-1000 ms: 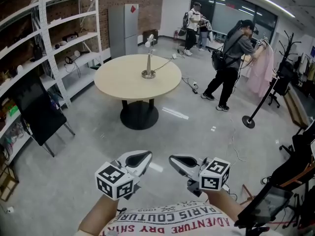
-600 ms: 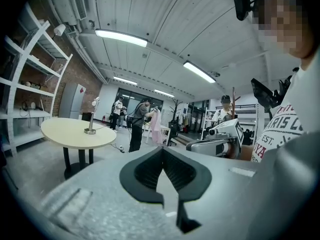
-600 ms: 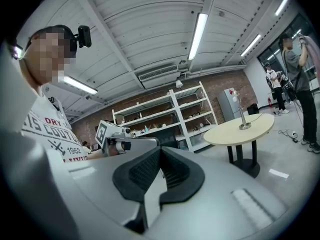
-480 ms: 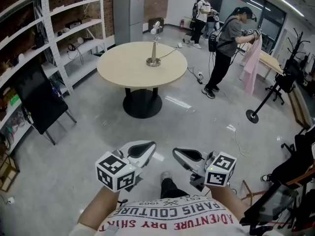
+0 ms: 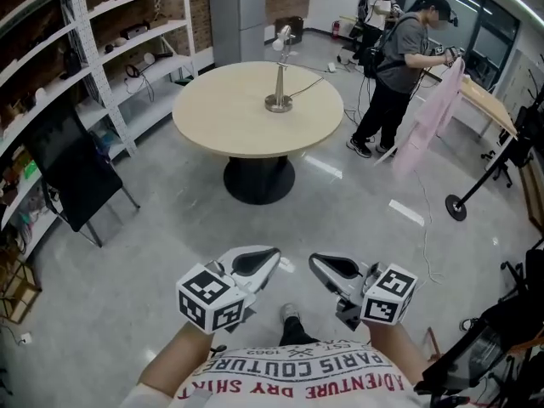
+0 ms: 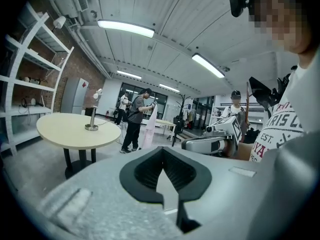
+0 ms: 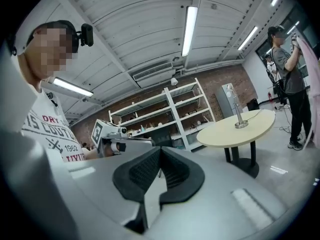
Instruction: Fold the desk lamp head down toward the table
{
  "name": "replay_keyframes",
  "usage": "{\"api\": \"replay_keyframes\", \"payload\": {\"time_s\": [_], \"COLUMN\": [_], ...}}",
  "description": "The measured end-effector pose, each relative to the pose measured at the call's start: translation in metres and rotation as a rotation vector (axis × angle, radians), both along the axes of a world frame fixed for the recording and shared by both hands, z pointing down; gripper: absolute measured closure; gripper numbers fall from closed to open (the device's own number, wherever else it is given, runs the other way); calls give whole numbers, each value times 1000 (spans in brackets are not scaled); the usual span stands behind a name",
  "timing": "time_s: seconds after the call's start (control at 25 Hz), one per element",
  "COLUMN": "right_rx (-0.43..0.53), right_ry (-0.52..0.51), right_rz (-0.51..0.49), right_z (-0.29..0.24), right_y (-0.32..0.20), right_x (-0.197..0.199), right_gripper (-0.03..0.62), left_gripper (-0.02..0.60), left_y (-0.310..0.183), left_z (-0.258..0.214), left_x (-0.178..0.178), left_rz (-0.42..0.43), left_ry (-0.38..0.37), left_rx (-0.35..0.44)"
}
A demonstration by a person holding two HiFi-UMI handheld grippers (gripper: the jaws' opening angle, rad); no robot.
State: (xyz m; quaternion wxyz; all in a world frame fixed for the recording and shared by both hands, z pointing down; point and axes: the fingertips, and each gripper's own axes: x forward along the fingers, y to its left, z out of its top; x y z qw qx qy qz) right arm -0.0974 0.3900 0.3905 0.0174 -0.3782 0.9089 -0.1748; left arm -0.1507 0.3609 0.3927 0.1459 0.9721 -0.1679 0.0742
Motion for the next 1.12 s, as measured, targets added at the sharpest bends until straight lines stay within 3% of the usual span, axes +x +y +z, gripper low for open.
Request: {"api": "replay_keyframes", "payload": {"time_s": [0.16,0.4,0.52,0.64,0.8,1.12], "right_rx": [-50,-43,-20,11,20,-13], "right_ry": [-1,42,66,74,68,48], "right_rz": [-21,-70,-112,-130,-127,-54], "right_z": [27,32,24,15,15,28], "right_y": [-52,-129,-158,-183,-202,-252], "right_x": [31,83,101,111,120,149], "right_gripper": [589,589,589,589,589,589], "left_gripper": [580,580,580,580,580,580], "left_y": [-45,-130,-153,-173,-199,-253], "left_z": [23,22,6,-6,-9,4], "left_x": [33,93,117,124,127,148], "left_rz": [16,-21,-14,-36,-53,-13], "left_ry": [-2,-13,-3,-6,-9,-21], "left_rx": [-57,-61,-21,19,10,3]}}
